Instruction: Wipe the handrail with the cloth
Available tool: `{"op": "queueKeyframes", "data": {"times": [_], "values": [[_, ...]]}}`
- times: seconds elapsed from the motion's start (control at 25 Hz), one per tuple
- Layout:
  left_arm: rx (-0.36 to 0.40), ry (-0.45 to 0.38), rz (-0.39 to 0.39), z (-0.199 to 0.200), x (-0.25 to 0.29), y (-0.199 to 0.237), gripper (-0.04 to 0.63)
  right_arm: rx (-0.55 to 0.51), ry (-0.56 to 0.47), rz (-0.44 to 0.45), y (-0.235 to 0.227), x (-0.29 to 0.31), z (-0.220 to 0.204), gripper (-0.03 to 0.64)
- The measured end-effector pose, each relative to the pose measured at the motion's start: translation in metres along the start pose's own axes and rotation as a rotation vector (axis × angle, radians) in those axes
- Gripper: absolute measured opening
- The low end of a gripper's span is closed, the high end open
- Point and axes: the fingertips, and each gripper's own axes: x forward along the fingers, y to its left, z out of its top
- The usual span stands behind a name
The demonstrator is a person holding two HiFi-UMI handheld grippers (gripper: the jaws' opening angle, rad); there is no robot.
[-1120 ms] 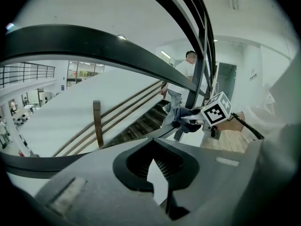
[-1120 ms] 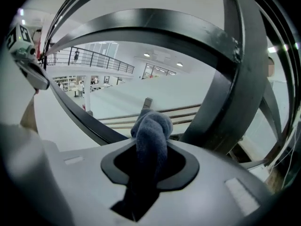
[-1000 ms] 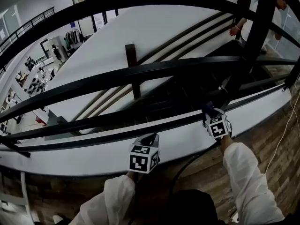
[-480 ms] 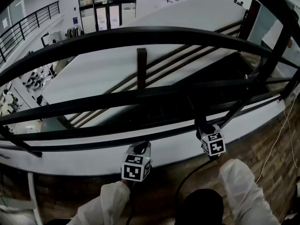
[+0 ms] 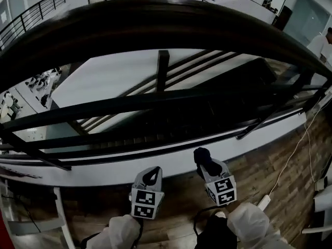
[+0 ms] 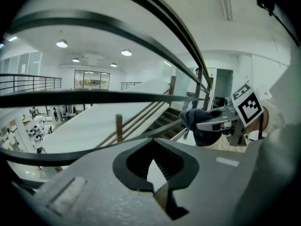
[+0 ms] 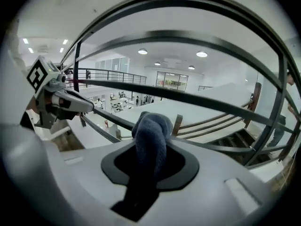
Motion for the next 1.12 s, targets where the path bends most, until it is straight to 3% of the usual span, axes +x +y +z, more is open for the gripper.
{"op": "queueKeyframes", "data": {"times": [0.16,0.36,0.56,0.84,1.12], "values": [[0.008,-0.041,0.030,0.060,-0.071,0.003,0.003,0.001,-0.023,0.011,0.040,-0.059,0.062,0.092],[0.030,-0.099,0.024,0.151,-0.175,0.026,0.003,-0.003,-0.054,0.022,0.115,-0.125,0.189,0.092],[0.051,-0.140,0.001,0.211,-0.254,0.023,0.003,0.011,-0.108,-0.020,0.159,-0.176,0.270,0.092],[0.027,-0.173,0.037,0.284,-0.312,0.019,0.003,0.065,-0.225,-0.062,0.161,-0.233,0.365,0.093],[0.044,-0.210,0.105,0.323,-0.326,-0.015,0.003,0.120,-0.291,-0.024,0.130,-0.287,0.384,0.094]]}}
